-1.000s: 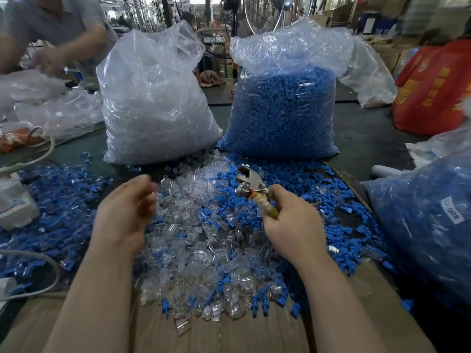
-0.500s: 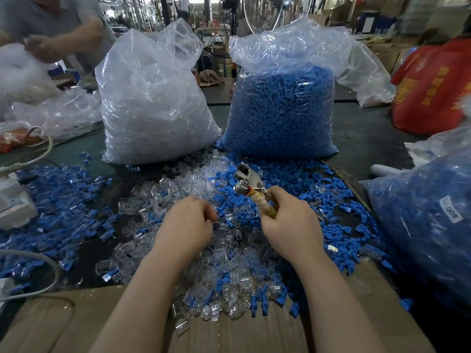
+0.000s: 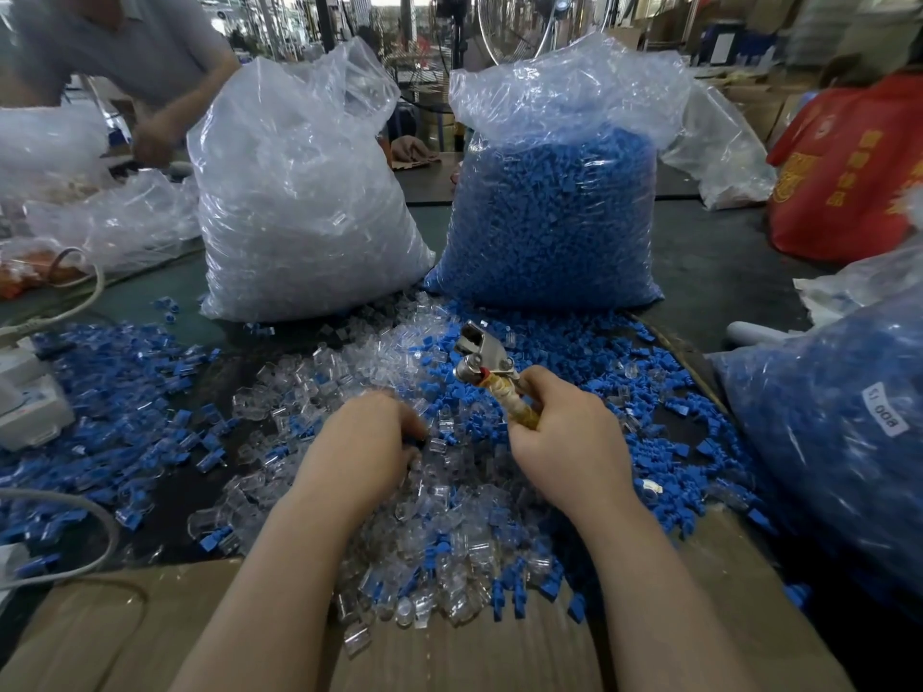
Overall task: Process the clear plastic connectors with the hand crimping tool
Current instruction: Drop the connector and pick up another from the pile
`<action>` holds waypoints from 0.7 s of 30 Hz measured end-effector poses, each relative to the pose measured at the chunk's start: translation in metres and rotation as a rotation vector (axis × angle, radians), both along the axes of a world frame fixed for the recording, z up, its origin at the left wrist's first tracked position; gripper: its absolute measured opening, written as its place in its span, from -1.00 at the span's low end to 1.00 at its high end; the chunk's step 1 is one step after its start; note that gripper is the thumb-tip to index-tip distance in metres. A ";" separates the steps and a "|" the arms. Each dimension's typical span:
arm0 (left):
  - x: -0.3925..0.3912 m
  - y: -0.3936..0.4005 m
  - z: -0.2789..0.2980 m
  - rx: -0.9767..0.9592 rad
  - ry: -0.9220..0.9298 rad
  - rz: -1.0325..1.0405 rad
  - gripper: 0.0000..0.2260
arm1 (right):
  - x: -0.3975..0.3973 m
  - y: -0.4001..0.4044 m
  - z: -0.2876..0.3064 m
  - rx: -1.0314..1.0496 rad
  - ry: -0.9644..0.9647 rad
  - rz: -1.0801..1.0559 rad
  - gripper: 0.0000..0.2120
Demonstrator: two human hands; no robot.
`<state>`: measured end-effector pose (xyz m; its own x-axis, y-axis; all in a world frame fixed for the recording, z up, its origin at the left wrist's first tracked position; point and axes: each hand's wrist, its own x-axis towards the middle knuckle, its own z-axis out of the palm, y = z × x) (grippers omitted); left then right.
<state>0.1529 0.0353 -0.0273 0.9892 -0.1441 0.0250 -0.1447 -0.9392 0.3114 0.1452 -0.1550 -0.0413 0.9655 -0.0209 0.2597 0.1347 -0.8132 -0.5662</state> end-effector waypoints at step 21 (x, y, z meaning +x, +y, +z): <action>-0.009 -0.025 0.016 -1.155 0.205 0.146 -0.74 | 0.001 0.008 0.000 0.412 -0.077 0.221 -0.91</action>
